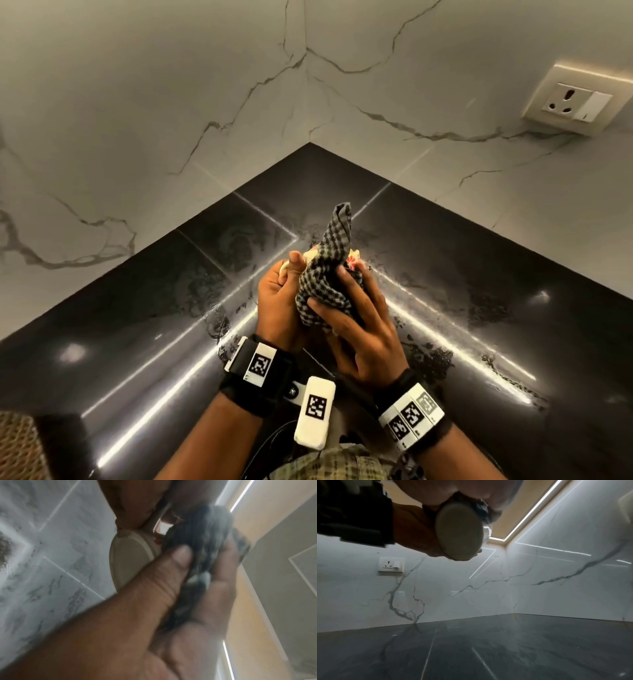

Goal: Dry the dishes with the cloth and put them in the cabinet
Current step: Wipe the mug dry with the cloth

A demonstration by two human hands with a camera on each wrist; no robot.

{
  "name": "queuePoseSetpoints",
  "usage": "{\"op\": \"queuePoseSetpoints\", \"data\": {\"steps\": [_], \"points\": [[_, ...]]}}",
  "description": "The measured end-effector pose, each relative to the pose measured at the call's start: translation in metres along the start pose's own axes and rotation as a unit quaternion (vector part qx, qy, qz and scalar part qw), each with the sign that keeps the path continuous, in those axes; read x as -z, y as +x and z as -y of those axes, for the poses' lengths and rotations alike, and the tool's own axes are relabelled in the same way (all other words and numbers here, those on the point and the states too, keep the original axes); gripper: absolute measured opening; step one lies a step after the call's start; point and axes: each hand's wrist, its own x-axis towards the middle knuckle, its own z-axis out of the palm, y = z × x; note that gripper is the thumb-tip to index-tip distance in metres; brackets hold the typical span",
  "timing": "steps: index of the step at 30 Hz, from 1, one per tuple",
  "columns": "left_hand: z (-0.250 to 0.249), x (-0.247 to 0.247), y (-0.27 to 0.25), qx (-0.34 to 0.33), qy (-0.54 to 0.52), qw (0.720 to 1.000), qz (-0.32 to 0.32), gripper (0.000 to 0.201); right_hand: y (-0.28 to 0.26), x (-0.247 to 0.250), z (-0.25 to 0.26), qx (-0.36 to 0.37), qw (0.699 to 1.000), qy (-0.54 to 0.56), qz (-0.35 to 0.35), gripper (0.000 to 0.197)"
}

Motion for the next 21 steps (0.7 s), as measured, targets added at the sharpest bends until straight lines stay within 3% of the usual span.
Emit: {"op": "queuePoseSetpoints", "data": {"steps": [3,5,6,8,9,10,13,17,19,21], "points": [[0.001,0.003,-0.002,0.0,-0.001,1.0,0.008,0.042,0.011,-0.001,0.01,-0.062,0.994,0.072,-0.052,0.04],[0.001,0.002,-0.006,0.0,0.01,1.0,0.009,0.051,0.026,-0.002,0.017,-0.136,0.969,0.17,-0.114,0.038],[0.0,0.001,-0.01,-0.004,0.023,1.0,0.012,0.05,0.036,-0.001,0.018,-0.205,0.932,0.253,-0.159,0.036],[-0.006,-0.007,-0.018,-0.022,0.051,0.998,0.026,0.036,0.051,0.003,0.016,-0.342,0.826,0.378,-0.24,0.033],[-0.011,-0.012,-0.021,-0.034,0.062,0.997,0.037,0.032,0.053,0.003,0.015,-0.376,0.79,0.407,-0.262,0.035],[-0.016,-0.016,-0.021,-0.046,0.071,0.995,0.046,0.029,0.053,0.002,0.015,-0.387,0.782,0.41,-0.265,0.037],[-0.029,-0.027,-0.01,-0.076,0.093,0.992,0.021,0.029,0.037,-0.004,0.02,-0.359,0.826,0.366,-0.234,0.041],[-0.04,-0.028,0.013,-0.111,0.083,0.99,-0.031,0.024,0.02,-0.007,0.022,-0.253,0.932,0.224,-0.132,0.045],[-0.041,-0.026,0.018,-0.11,0.087,0.99,-0.01,0.026,0.017,-0.007,0.028,-0.165,0.974,0.147,-0.053,0.048],[-0.037,-0.021,0.016,-0.107,0.103,0.988,0.035,0.018,0.024,-0.005,0.029,-0.116,0.99,0.079,-0.009,0.048]]}}
